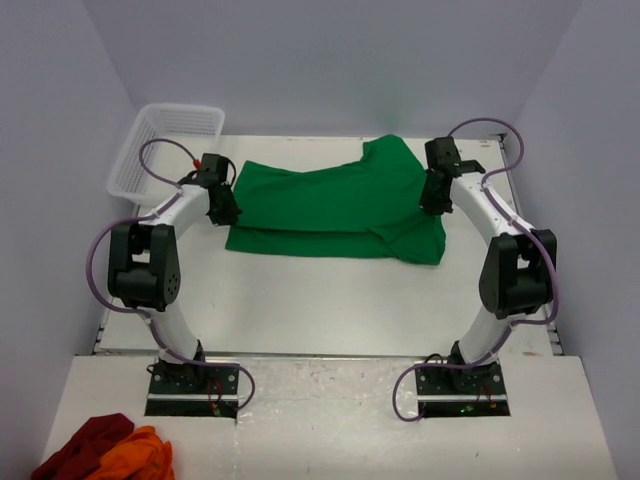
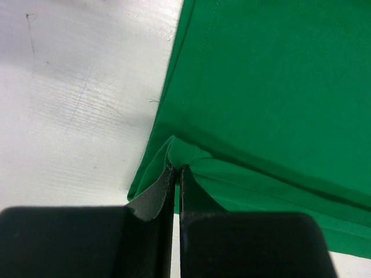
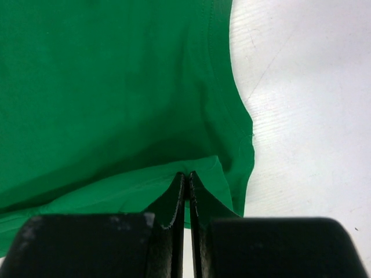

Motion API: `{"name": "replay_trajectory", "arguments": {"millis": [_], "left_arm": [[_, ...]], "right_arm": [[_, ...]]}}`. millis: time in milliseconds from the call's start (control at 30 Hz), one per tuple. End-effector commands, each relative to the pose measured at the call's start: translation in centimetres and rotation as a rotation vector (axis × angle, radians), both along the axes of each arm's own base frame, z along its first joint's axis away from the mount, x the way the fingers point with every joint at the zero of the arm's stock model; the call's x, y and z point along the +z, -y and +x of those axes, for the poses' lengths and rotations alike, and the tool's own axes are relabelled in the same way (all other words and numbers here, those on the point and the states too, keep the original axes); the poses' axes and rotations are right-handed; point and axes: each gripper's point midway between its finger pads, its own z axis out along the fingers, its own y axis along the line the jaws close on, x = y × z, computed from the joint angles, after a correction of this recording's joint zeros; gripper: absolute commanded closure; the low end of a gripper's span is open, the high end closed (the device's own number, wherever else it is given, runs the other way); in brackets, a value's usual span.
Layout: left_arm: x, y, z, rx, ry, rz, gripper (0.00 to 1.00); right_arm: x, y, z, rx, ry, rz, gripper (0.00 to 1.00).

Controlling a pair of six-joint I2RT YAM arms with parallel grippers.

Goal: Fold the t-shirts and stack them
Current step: Fold the flattened tshirt in 1/3 of the way

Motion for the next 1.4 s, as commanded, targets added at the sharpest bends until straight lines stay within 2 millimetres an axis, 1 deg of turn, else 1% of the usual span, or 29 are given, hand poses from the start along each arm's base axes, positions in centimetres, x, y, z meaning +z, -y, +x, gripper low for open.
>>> {"name": "replay_trajectory", "arguments": {"millis": [0, 67, 267, 367, 400, 433, 467, 500, 533, 600, 633, 667, 700, 733, 800, 833, 867, 900, 933, 967, 1000, 1033, 1133, 1200, 1267, 1300, 1333, 1367], "left_arm": [[1.3, -0.4, 1.3, 0.02, 0.036, 0.025, 1.0], [1.3, -0.4, 1.4, 0.021, 0.035, 0.021, 1.0], [1.4, -0.6, 1.3, 0.042, 0.038, 0.03, 0.91], [2.3, -1.0, 1.1, 0.06, 0.061, 0.046, 0.75], [2.5, -1.3, 1.0, 0.067, 0.063, 0.056, 0.68], [2.8, -1.4, 1.0, 0.073, 0.07, 0.061, 0.65], [3.6, -1.4, 0.9, 0.076, 0.088, 0.066, 0.6], [3.9, -1.7, 0.7, 0.088, 0.094, 0.087, 0.48], [5.0, -1.3, 0.4, 0.086, 0.116, 0.095, 0.44], [6.1, -1.4, 0.0, 0.096, 0.153, 0.143, 0.44], [6.7, -0.9, -0.1, 0.089, 0.173, 0.153, 0.44], [7.7, 0.2, -0.4, 0.061, 0.201, 0.154, 0.43], [8.0, 0.9, -0.4, 0.044, 0.21, 0.147, 0.43], [8.3, 1.9, -0.6, 0.016, 0.221, 0.13, 0.44], [8.1, 3.7, -0.7, -0.028, 0.213, 0.067, 0.48], [7.8, 4.9, -0.6, -0.056, 0.212, 0.029, 0.5], [7.5, 5.3, -0.6, -0.065, 0.205, 0.016, 0.58], [7.2, 5.8, -0.6, -0.071, 0.197, -0.004, 0.64], [6.5, 6.6, -0.5, -0.092, 0.185, -0.03, 0.74], [6.1, 7.0, -0.4, -0.102, 0.177, -0.044, 0.8], [5.2, 7.3, -0.3, -0.106, 0.154, -0.048, 0.88], [5.1, 7.5, -0.1, -0.107, 0.151, -0.055, 0.99], [3.9, 7.5, 0.4, -0.096, 0.129, -0.043, 1.0], [3.1, 7.3, 0.6, -0.085, 0.113, -0.029, 1.0], [2.7, 7.2, 0.8, -0.082, 0.107, -0.02, 1.0], [2.5, 7.1, 0.8, -0.08, 0.102, -0.017, 1.0], [2.2, 7.0, 0.9, -0.076, 0.095, -0.008, 1.0], [2.0, 6.9, 0.9, -0.069, 0.093, -0.003, 1.0]], "right_arm": [[0.6, 0.0, 1.5, 0.018, 0.025, 0.012, 1.0], [0.4, -0.1, 1.7, 0.021, 0.025, 0.02, 1.0], [-0.4, -0.5, 2.5, 0.032, 0.012, 0.031, 1.0], [-0.6, -0.6, 3.0, 0.036, 0.012, 0.037, 1.0], [-0.7, -0.6, 3.1, 0.036, 0.011, 0.037, 1.0], [-0.7, -0.6, 3.2, 0.036, 0.01, 0.038, 1.0], [-0.7, -0.8, 3.3, 0.044, 0.01, 0.046, 1.0], [-0.6, -0.8, 3.6, 0.045, 0.016, 0.045, 1.0], [-0.8, -0.9, 3.6, 0.051, 0.009, 0.046, 1.0], [-0.8, -0.8, 3.9, 0.047, 0.012, 0.042, 1.0], [-0.8, -0.8, 4.0, 0.049, 0.011, 0.042, 1.0], [-0.9, -0.9, 4.1, 0.053, 0.008, 0.047, 1.0], [-0.8, -1.0, 4.3, 0.055, 0.012, 0.049, 1.0], [-1.2, -0.9, 4.5, 0.054, 0.006, 0.045, 1.0], [-1.1, -0.9, 5.0, 0.058, 0.01, 0.039, 1.0], [-1.5, -0.7, 5.2, 0.052, 0.0, 0.036, 1.0], [-1.3, -0.7, 5.7, 0.052, 0.009, 0.036, 1.0], [-1.6, -0.8, 5.9, 0.053, 0.003, 0.041, 1.0], [-1.8, -0.8, 6.3, 0.051, -0.004, 0.04, 1.0], [-2.0, -0.7, 6.4, 0.046, -0.006, 0.04, 1.0], [-2.3, -0.9, 6.5, 0.051, -0.013, 0.051, 1.0], [-2.3, -1.0, 6.7, 0.054, -0.014, 0.055, 1.0], [-2.2, -0.9, 7.4, 0.056, -0.004, 0.052, 1.0], [-2.5, -0.8, 7.6, 0.06, -0.011, 0.046, 1.0], [-2.2, -0.9, 8.1, 0.071, -0.008, 0.061, 1.0], [-2.6, -0.9, 8.3, 0.078, -0.017, 0.061, 0.9], [-2.7, -1.0, 8.4, 0.087, -0.017, 0.065, 0.82], [-2.3, -0.7, 8.9, 0.076, 0.002, 0.046, 0.73]]}}
